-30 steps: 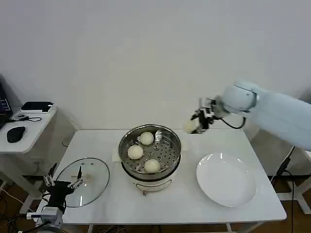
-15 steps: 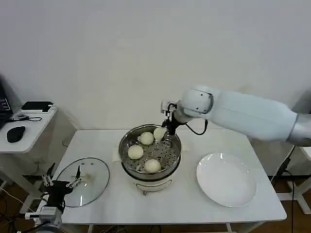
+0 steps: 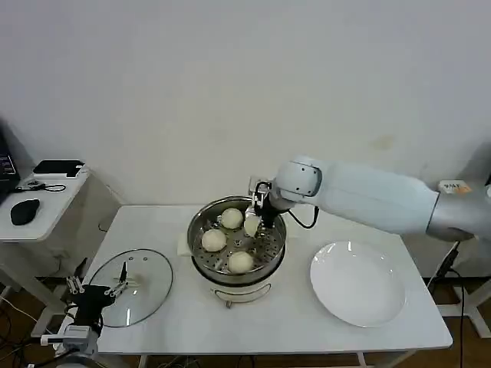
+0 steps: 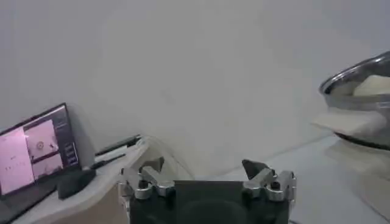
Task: Take steamed baozi put them in steamer then cover it.
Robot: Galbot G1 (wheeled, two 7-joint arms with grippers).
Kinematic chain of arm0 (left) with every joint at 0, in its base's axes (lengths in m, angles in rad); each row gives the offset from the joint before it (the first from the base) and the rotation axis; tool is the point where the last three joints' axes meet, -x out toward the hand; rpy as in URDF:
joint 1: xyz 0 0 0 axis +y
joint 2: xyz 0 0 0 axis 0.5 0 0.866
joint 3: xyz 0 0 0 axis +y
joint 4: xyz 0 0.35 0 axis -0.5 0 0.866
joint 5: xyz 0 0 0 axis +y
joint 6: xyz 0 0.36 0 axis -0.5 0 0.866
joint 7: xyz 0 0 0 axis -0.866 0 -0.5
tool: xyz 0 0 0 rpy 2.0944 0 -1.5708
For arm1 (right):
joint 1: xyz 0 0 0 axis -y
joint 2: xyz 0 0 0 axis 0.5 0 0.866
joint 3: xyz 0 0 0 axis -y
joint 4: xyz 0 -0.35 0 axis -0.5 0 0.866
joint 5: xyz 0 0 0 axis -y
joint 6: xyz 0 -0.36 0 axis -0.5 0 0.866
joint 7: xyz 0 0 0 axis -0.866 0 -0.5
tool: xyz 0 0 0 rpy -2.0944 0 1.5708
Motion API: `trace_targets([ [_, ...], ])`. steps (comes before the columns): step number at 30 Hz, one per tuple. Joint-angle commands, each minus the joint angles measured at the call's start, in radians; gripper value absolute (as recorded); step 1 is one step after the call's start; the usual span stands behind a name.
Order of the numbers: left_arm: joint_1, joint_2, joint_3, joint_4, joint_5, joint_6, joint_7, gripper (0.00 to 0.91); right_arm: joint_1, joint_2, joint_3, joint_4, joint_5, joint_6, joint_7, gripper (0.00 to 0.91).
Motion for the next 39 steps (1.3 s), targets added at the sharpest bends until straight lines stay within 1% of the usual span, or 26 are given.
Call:
trace_targets([
  [1, 0.000, 0.002, 0.000, 0.000, 0.000, 0.001, 0.000, 0.907, -0.043, 0.021, 0.002, -0.030, -0.037, -0.012, 0.004, 0.645],
  [7, 0.001, 0.001, 0.001, -0.003, 0.001, 0.001, 0.001, 0.907, -0.054, 0.022, 0.010, -0.029, -0.040, -0.012, 0.007, 0.645],
  [8, 0.001, 0.002, 0.001, -0.003, 0.001, 0.001, 0.000, 0.907, -0.054, 0.022, 0.010, -0.029, -0.040, -0.012, 0.007, 0.675],
  [9, 0.001, 0.002, 0.000, -0.003, 0.000, 0.001, 0.000, 0.907, -0.056, 0.021, 0.011, -0.030, -0.048, -0.012, 0.009, 0.836],
  [10, 0.001, 0.002, -0.001, -0.003, 0.000, 0.000, 0.001, 0.907, -0.056, 0.020, 0.011, -0.031, -0.058, -0.012, 0.009, 0.907],
  [12, 0.003, 0.003, -0.002, -0.004, 0.000, 0.000, 0.000, 0.907, -0.054, 0.017, 0.010, -0.032, -0.074, -0.011, 0.006, 0.907],
  [17, 0.005, 0.002, -0.001, -0.004, 0.002, 0.000, 0.000, 0.907, -0.054, 0.004, 0.039, -0.010, -0.066, -0.011, 0.025, 0.907],
  [21, 0.006, 0.001, -0.003, -0.005, 0.001, 0.000, 0.000, 0.907, -0.043, -0.029, 0.084, 0.050, -0.051, -0.010, 0.046, 0.907],
  [23, 0.006, 0.001, -0.005, -0.006, 0.000, 0.000, 0.000, 0.907, -0.038, -0.056, 0.115, 0.095, -0.042, -0.011, 0.070, 0.907],
  [26, 0.007, 0.002, -0.009, -0.003, -0.001, 0.000, 0.000, 0.907, -0.043, -0.096, 0.165, 0.160, -0.032, -0.010, 0.115, 0.907],
  [27, 0.007, 0.001, -0.011, -0.002, -0.002, 0.000, 0.000, 0.907, -0.051, -0.118, 0.191, 0.200, -0.029, -0.008, 0.152, 0.907],
  [28, 0.007, 0.001, -0.011, -0.001, -0.002, 0.000, 0.000, 0.907, -0.058, -0.131, 0.199, 0.213, -0.029, 0.001, 0.176, 0.907],
  [30, 0.006, 0.000, -0.012, 0.002, -0.003, -0.001, -0.001, 0.907, -0.090, -0.165, 0.235, 0.263, -0.027, 0.036, 0.268, 0.907],
  [31, 0.006, -0.001, -0.013, 0.003, -0.003, -0.001, -0.001, 0.907, -0.101, -0.177, 0.245, 0.280, -0.024, 0.045, 0.303, 0.907],
  [32, 0.005, -0.002, -0.013, 0.004, -0.002, -0.001, -0.001, 0.907, -0.134, -0.199, 0.271, 0.307, -0.021, 0.063, 0.371, 0.907],
  [33, 0.004, -0.002, -0.013, 0.006, -0.002, -0.001, -0.001, 0.907, -0.165, -0.213, 0.289, 0.328, -0.042, 0.091, 0.412, 0.907],
  [34, 0.004, -0.004, -0.013, 0.006, -0.002, -0.001, -0.001, 0.907, -0.193, -0.229, 0.316, 0.340, -0.071, 0.115, 0.432, 0.907],
  [36, 0.005, -0.006, -0.012, 0.007, -0.001, 0.000, -0.001, 0.907, -0.325, -0.273, 0.420, 0.382, -0.150, 0.172, 0.480, 0.907],
  [37, 0.007, -0.006, -0.012, 0.006, -0.001, 0.001, -0.001, 0.907, -0.376, -0.286, 0.463, 0.389, -0.174, 0.194, 0.493, 0.907],
  [38, 0.008, -0.004, -0.015, 0.006, -0.002, 0.001, -0.001, 0.907, -0.467, -0.305, 0.550, 0.405, -0.224, 0.228, 0.523, 0.907],
  [39, 0.010, -0.003, -0.020, 0.005, -0.003, 0.001, -0.001, 0.907, -0.543, -0.313, 0.602, 0.413, -0.257, 0.269, 0.550, 0.907],
])
